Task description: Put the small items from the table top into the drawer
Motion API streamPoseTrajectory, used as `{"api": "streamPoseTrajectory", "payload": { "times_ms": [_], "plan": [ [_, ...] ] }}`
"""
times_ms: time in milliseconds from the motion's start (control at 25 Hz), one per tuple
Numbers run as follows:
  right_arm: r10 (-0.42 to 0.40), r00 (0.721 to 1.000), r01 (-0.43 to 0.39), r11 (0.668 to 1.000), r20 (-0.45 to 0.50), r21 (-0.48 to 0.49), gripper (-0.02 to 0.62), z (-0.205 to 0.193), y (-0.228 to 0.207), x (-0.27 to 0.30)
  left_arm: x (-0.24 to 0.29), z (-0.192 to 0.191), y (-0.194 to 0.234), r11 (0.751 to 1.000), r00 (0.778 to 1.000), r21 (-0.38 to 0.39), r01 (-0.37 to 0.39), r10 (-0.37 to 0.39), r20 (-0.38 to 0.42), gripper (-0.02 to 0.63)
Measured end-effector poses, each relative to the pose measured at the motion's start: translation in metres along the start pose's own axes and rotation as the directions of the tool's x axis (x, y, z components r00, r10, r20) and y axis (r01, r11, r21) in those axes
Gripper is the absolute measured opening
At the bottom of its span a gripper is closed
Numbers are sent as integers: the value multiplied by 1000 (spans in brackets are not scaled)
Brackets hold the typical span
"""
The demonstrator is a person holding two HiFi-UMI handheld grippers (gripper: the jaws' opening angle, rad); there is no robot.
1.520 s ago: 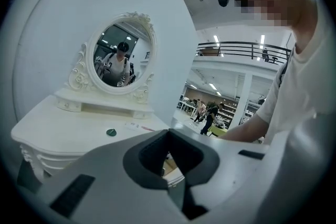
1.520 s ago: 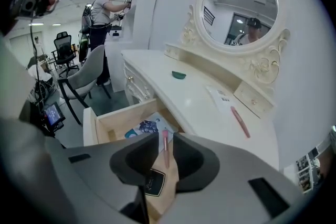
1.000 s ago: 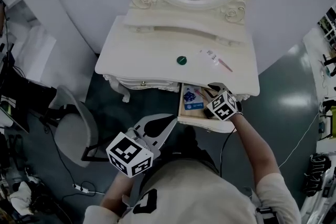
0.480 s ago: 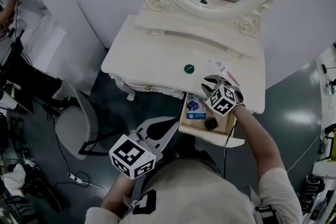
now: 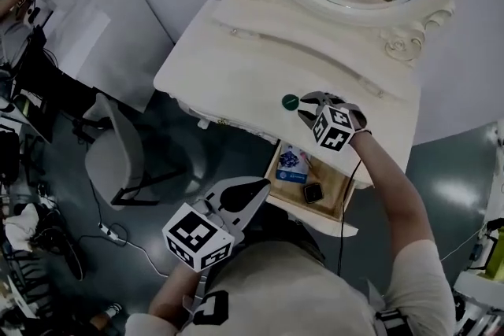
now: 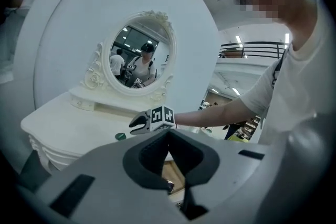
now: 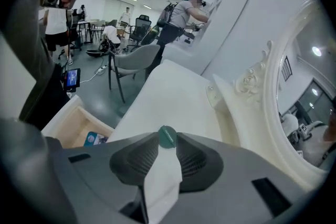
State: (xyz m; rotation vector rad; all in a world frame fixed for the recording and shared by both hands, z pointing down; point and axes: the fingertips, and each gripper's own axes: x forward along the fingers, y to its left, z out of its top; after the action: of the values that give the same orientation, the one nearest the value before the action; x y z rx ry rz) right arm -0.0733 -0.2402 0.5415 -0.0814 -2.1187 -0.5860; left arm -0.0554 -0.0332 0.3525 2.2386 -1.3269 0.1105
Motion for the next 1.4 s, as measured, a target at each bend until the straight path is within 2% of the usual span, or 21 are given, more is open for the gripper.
{"api": "streamPoseTrajectory", "payload": {
  "times_ms": [280,680,840,1080,1240,1400],
  "plan": [
    [153,988,-154,982,-12,-106,106,-2,-4,34,21,-3,4,998,998,-39,-54,53,-32,57],
    [297,954,-299,950,-34,-92,106,-12,-4,68,31,-9,19,991,993,-78,-113,109,-52,57],
    [309,950,-312,947,-49,-74,106,-19,-2,74,30,-9,22,989,992,-83,-121,117,-52,57],
    [348,936,-347,937,-47,37,87,-21,-1,75,27,-13,22,990,992,-83,-118,114,-57,57],
    [339,937,-340,940,-88,5,61,-22,3,76,21,-15,24,989,992,-84,-122,118,-49,57],
    [310,945,-309,951,-104,19,29,-22,-1,76,16,-14,27,989,992,-86,-124,120,-43,57]
  ]
}}
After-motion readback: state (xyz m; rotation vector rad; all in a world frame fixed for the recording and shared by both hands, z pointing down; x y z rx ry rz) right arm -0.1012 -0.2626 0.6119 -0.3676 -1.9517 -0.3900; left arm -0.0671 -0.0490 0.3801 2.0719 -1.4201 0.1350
